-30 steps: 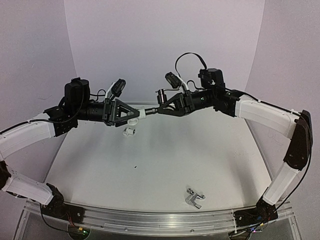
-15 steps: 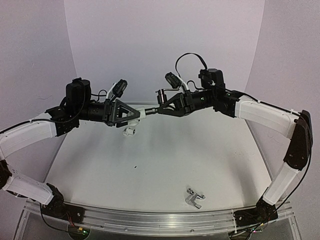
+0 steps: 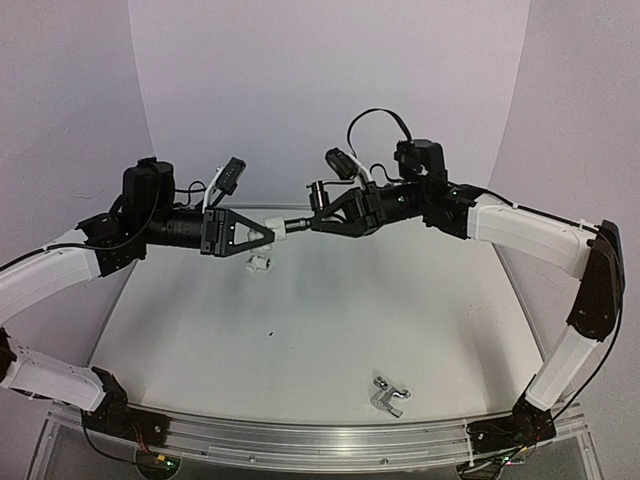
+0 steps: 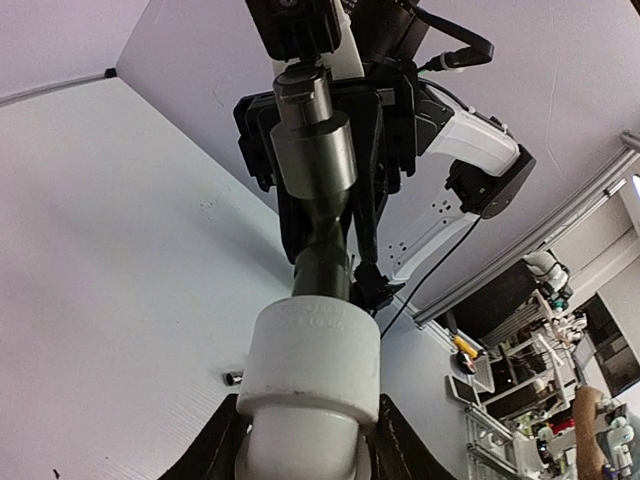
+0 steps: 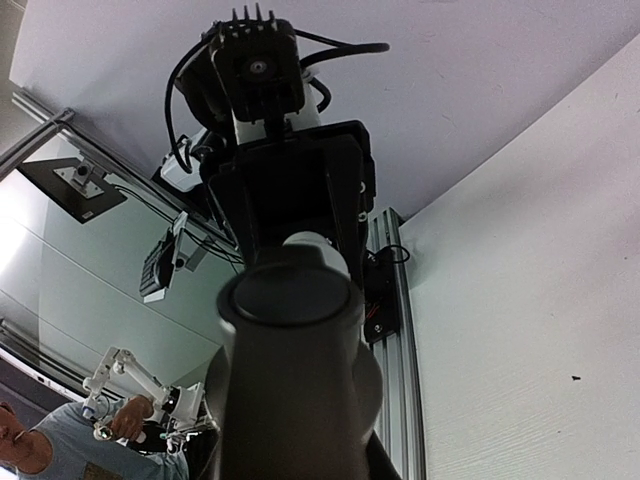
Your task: Install the water faucets
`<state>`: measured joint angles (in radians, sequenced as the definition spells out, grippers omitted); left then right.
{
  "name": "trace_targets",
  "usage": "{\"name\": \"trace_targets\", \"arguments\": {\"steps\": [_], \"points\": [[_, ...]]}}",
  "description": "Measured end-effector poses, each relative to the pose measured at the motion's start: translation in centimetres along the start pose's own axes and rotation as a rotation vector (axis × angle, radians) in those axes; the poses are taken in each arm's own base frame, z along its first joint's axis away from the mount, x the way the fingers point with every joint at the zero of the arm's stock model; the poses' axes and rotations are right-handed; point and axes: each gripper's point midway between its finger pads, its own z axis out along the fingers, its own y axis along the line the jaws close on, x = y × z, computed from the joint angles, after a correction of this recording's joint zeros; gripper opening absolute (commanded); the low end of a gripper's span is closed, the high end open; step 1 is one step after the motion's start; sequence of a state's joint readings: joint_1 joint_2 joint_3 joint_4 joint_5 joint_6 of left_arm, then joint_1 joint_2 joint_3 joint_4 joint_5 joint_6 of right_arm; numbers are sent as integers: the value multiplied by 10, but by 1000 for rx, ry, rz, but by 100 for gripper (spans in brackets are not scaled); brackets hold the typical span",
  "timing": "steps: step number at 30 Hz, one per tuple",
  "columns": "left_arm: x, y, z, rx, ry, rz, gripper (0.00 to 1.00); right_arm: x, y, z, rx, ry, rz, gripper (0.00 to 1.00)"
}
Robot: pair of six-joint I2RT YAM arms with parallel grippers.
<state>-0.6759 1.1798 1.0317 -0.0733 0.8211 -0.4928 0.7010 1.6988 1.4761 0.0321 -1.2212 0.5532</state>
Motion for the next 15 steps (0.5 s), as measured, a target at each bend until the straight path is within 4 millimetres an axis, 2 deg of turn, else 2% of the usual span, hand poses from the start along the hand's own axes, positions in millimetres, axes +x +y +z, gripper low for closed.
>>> {"name": "trace_targets", "arguments": {"steps": [5,6,8,11,15], "points": [[4,3,-2,-55,4,115,31,4,-1,3,-6,6,23,0],[5,4,-2,-61,7,131,33,5,-2,3,-6,7,24,0],[6,5,-2,-72,9,151,45,5,-3,3,-3,6,27,0],[6,6,-1,-77,15,153,70,6,-4,3,-4,7,29,0],[3,15,-3,-120,14,108,91,3,-7,-2,3,1,35,0]]}}
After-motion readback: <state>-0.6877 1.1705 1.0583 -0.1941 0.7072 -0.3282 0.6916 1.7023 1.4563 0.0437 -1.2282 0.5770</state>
